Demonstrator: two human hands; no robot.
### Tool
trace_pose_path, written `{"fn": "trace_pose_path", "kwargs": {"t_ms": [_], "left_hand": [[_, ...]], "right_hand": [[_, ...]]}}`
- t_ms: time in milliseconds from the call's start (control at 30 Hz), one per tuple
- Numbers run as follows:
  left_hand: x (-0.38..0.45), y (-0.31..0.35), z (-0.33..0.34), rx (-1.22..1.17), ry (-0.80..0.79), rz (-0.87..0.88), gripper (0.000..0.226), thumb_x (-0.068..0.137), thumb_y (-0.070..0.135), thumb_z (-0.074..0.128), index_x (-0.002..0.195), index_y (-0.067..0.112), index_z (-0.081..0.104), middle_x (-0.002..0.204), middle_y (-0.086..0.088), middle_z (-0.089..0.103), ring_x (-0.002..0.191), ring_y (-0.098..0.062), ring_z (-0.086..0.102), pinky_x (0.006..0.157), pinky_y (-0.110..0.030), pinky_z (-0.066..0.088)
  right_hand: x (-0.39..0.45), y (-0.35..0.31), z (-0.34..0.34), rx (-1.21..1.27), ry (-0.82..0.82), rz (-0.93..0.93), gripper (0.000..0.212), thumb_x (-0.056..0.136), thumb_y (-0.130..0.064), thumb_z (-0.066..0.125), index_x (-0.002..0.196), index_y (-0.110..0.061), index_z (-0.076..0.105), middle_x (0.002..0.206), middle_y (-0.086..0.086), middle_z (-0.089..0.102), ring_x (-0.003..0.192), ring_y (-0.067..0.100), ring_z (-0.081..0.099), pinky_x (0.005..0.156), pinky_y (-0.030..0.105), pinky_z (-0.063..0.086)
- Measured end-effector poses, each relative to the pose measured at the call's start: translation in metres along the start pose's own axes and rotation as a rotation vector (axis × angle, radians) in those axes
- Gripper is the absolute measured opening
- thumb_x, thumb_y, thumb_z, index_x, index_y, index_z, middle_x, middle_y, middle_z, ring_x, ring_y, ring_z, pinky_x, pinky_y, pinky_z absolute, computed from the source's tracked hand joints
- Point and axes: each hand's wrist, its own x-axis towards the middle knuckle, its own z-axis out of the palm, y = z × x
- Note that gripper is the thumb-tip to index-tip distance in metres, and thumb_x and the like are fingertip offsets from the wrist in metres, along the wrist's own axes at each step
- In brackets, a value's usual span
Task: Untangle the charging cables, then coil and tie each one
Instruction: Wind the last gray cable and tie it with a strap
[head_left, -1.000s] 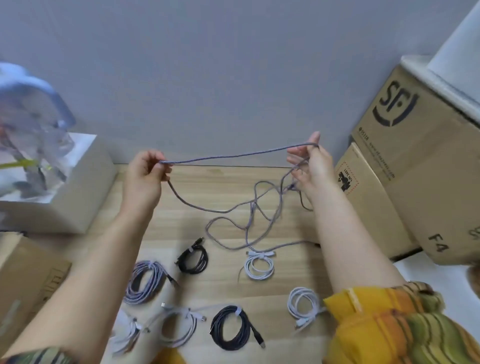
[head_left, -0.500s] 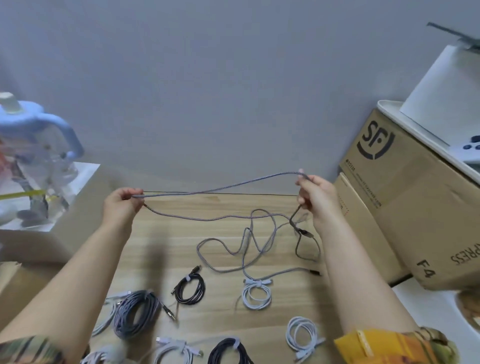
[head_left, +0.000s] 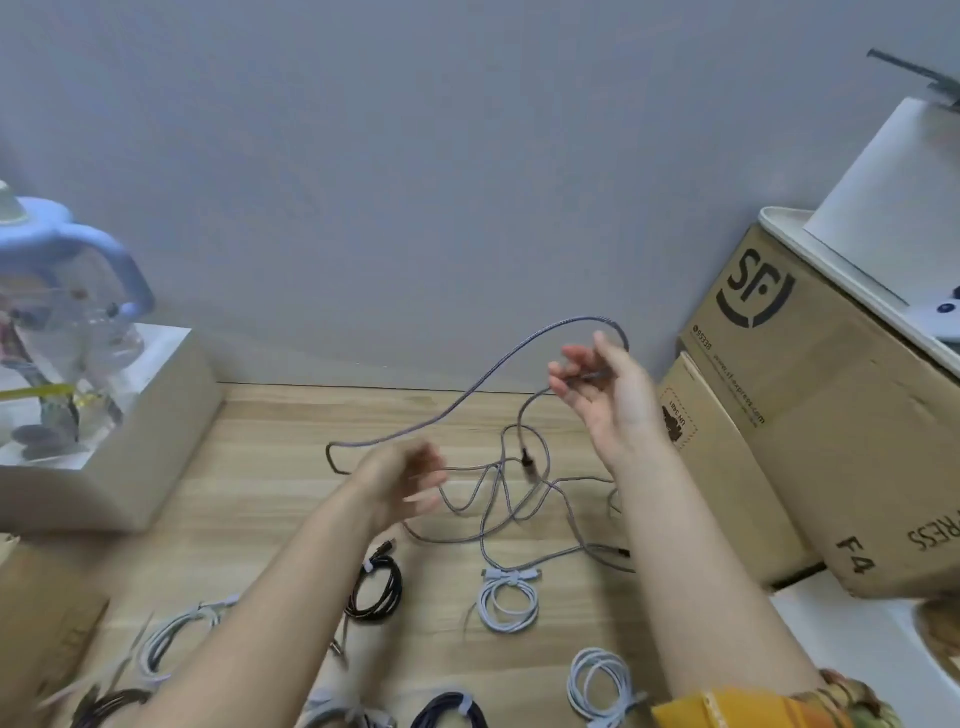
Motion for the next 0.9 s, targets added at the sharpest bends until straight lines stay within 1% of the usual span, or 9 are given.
{"fn": "trace_pose_path", "kwargs": {"t_ms": [67,200,300,433,533,633,700,767,900], "left_hand": [[-0.011,0.001,0.018,0.185,-0.257,0.068,0.013,0.091,0.022,0.055,0.098,0.016,0.065,0.105,-0.001,0.067,0.095,-0.013,0.063,0.077,-0.03,0.05],[-0.025,0.007,0.042,0.645,-0.514,0.288,0.05,0.08,0.033,0.064,0.128,0.024,0.054,0.123,0.01,0.06,0.116,0.002,0.051,0.094,-0.022,0.041],[-0.034,0.004,0.052,0.756,-0.484,0.37,0.015,0.098,0.015,0.047,0.111,0.011,0.054,0.078,0.002,0.065,0.072,-0.008,0.061,0.068,-0.016,0.048],[-0.046,0.006,0.047,0.647,-0.391,0.317,0.026,0.102,0.018,0.035,0.094,0.016,0.059,0.055,0.006,0.036,0.044,-0.006,0.029,0.042,-0.015,0.033],[-0.055,0.013,0.038,0.685,-0.409,0.354,0.028,0.101,0.023,0.037,0.095,0.018,0.064,0.055,0.007,0.034,0.039,-0.002,0.022,0.038,-0.012,0.02],[-0.062,0.024,0.033,0.614,-0.389,0.463,0.029,0.099,0.027,0.041,0.089,0.02,0.067,0.056,0.008,0.034,0.043,-0.004,0.022,0.04,-0.014,0.019],[-0.063,0.031,0.031,0.518,-0.352,0.513,0.03,0.099,0.027,0.04,0.084,0.019,0.065,0.055,0.008,0.032,0.044,-0.005,0.019,0.04,-0.015,0.017],[-0.061,0.036,0.029,0.471,-0.328,0.527,0.031,0.1,0.027,0.038,0.082,0.018,0.062,0.052,0.01,0.029,0.044,-0.005,0.016,0.038,-0.014,0.015],[-0.06,0.035,0.024,0.512,-0.228,0.521,0.027,0.097,0.025,0.046,0.078,0.016,0.063,0.053,0.007,0.03,0.044,-0.005,0.018,0.038,-0.015,0.016]], "right_hand": [[-0.003,0.006,0.0,-0.116,0.022,0.065,0.031,0.095,-0.021,0.049,0.076,0.0,0.062,0.055,0.005,0.056,0.06,0.02,0.063,0.055,0.024,0.056],[-0.015,0.013,0.001,-0.172,-0.041,0.23,0.034,0.097,-0.019,0.045,0.077,0.002,0.062,0.05,0.007,0.059,0.049,0.021,0.066,0.045,0.022,0.053],[-0.021,0.014,0.003,-0.106,-0.067,0.261,0.034,0.098,-0.019,0.042,0.08,0.002,0.061,0.05,0.006,0.06,0.049,0.021,0.066,0.043,0.021,0.052],[-0.018,0.012,-0.006,-0.251,0.078,0.039,0.01,0.094,-0.009,0.049,0.099,-0.008,0.058,0.068,0.005,0.059,0.051,0.012,0.063,0.041,0.019,0.045],[-0.015,0.016,-0.018,-0.721,0.222,-0.263,0.047,0.079,0.01,0.047,0.111,-0.024,0.057,0.107,0.001,0.057,0.075,0.009,0.059,0.06,0.026,0.045],[-0.023,0.016,-0.019,-0.961,0.026,-0.506,0.054,0.072,0.003,0.05,0.091,-0.045,0.063,0.126,-0.017,0.045,0.12,0.007,0.045,0.098,0.026,0.032],[-0.031,0.014,-0.012,-0.989,-0.22,-0.479,0.028,0.078,-0.027,0.055,0.086,-0.053,0.06,0.111,-0.029,0.057,0.126,-0.003,0.039,0.109,0.031,0.013],[-0.036,0.015,-0.007,-0.985,-0.369,-0.469,0.012,0.078,-0.045,0.058,0.089,-0.048,0.061,0.078,-0.031,0.064,0.111,-0.009,0.051,0.111,0.027,0.008],[-0.045,0.015,-0.005,-1.038,-0.463,-0.487,0.017,0.07,-0.035,0.079,0.081,-0.024,0.073,0.052,-0.011,0.058,0.064,0.012,0.06,0.1,0.019,0.037]]}}
